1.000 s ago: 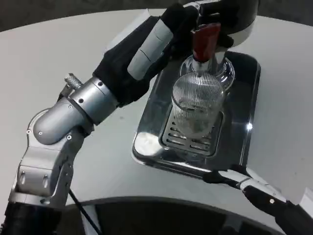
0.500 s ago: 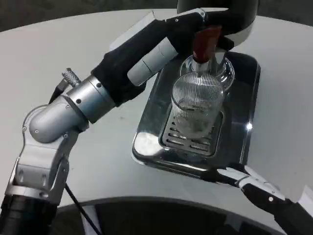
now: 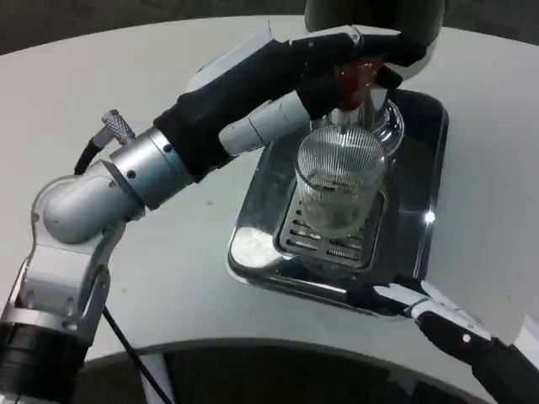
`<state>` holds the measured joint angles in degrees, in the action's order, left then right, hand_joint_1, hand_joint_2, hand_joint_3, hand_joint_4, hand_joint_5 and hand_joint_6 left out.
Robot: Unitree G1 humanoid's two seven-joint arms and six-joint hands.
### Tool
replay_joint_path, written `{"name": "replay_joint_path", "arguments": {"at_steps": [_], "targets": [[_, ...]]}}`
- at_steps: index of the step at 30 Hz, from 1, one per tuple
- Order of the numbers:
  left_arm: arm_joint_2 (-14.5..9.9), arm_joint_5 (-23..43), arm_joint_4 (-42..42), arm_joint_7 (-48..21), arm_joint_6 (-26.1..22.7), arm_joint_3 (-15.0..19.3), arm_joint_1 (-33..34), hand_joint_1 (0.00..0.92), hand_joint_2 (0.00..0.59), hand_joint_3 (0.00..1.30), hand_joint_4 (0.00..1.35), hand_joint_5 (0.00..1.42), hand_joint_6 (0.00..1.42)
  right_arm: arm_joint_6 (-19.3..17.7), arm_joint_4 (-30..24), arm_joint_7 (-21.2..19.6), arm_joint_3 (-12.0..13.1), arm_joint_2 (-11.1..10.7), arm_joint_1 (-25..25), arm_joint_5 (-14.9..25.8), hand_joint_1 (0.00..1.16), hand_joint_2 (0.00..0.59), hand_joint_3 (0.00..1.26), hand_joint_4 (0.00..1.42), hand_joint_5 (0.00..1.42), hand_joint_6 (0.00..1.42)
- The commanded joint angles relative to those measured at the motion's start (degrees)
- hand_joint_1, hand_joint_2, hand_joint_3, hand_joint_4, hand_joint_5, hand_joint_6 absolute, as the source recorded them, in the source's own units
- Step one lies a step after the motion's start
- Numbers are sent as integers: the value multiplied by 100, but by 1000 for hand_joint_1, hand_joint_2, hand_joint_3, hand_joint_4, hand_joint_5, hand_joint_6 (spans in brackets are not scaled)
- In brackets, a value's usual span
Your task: Grasp the cup under the faucet to collect the drink, then remove the cup.
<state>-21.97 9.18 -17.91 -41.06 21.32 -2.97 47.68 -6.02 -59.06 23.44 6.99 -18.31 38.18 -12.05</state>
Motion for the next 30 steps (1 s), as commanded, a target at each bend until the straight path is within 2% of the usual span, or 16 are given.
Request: {"name": "replay_joint_path", "arguments": {"at_steps": [1, 12, 16, 21, 22, 30], "targets": [[-184, -432, -137, -137, 211, -229, -197, 0, 43, 308, 198, 274, 194, 75, 22, -96, -48, 68, -27, -19, 517, 473, 215, 126, 30, 0], [-310, -588, -92, -88, 445, -328, -297, 0, 44, 311, 198, 273, 181, 173, 257, -299, -263, 184, -234, -76, 551, 467, 206, 126, 59, 27], [-378, -656, -73, -53, 523, -364, -331, 0, 44, 316, 198, 269, 179, 227, 382, -335, -263, 198, -411, -32, 568, 472, 206, 126, 61, 42], [-477, -760, -67, 24, 632, -436, -370, 0, 45, 323, 198, 268, 177, 313, 523, -404, -248, 228, -574, 10, 624, 435, 197, 126, 62, 64], [-492, -783, -63, 41, 654, -449, -381, 0, 46, 324, 198, 269, 177, 327, 587, -430, -266, 234, -650, -13, 649, 405, 194, 126, 71, 75], [-562, -881, -17, 124, 710, -511, -441, 0, 46, 331, 198, 272, 176, 384, 1007, -707, -442, 354, -1112, -225, 805, 325, 175, 116, 86, 135]]}}
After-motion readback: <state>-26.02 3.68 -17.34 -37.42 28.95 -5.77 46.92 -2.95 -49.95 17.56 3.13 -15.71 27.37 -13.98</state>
